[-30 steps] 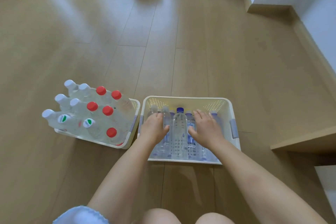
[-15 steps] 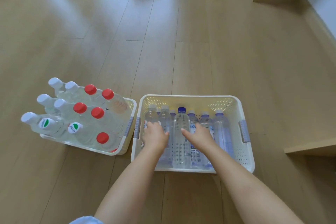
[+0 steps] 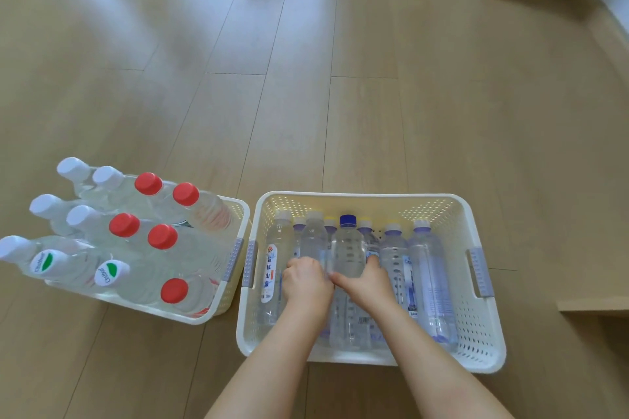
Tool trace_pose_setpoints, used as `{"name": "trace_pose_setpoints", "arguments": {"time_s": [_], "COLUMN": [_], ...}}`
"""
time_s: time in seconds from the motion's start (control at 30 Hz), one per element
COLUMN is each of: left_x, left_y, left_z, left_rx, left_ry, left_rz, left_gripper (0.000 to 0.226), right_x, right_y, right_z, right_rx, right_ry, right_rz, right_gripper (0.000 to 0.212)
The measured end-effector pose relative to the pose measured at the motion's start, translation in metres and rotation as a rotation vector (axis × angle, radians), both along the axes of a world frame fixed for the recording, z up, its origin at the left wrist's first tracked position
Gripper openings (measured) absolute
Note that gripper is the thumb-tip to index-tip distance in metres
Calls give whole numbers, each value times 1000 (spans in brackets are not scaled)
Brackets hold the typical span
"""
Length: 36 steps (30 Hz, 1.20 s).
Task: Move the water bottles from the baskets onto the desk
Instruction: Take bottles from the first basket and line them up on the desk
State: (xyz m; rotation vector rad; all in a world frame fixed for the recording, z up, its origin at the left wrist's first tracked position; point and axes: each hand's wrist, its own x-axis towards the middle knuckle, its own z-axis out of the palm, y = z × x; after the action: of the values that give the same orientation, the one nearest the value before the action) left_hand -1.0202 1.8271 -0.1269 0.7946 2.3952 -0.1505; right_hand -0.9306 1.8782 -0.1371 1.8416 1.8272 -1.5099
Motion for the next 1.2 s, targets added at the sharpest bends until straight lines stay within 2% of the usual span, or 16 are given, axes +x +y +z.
{"name": "trace_pose_setpoints", "arguments": {"time_s": [0.1,0.2,0.37,0.47,0.53,0.63,0.73,0.87,1.03,1.2], "left_x": [-3,-4,-5,-5,-8,-11,-16,-18,-12,-1], "left_y": [-2,-3,-4,-11,-17,-24,-25,-23,-21,-13], "left_z": [-5,-5,2,7,7,18,39,94,205,343], "left_rx": [70,148,193,244,318,488,595,662,682,711], "left_ry": [-114,-206,-241,-321,-441,-716,-862,-965,-1007,-951], "left_rz": [106,183,241,305,380,543,614,623,539,495], "left_gripper": [48,49,41,38,39,36,32,29,21,17], "right_x": [11,20,30,34,37,46,51,52,62,76], "right_y": [0,2,3,-2,-2,1,9,22,34,39], "right_z": [-2,1,4,7,14,30,48,97,210,345], "right_rx": [-22,-64,-143,-139,-134,-132,-120,-86,-63,-9], "right_ry": [81,158,257,284,301,399,466,547,592,610], "right_rz": [-73,-165,-289,-345,-371,-356,-314,-272,-284,-318], "right_gripper": [72,41,37,49,59,43,29,17,15,27]}}
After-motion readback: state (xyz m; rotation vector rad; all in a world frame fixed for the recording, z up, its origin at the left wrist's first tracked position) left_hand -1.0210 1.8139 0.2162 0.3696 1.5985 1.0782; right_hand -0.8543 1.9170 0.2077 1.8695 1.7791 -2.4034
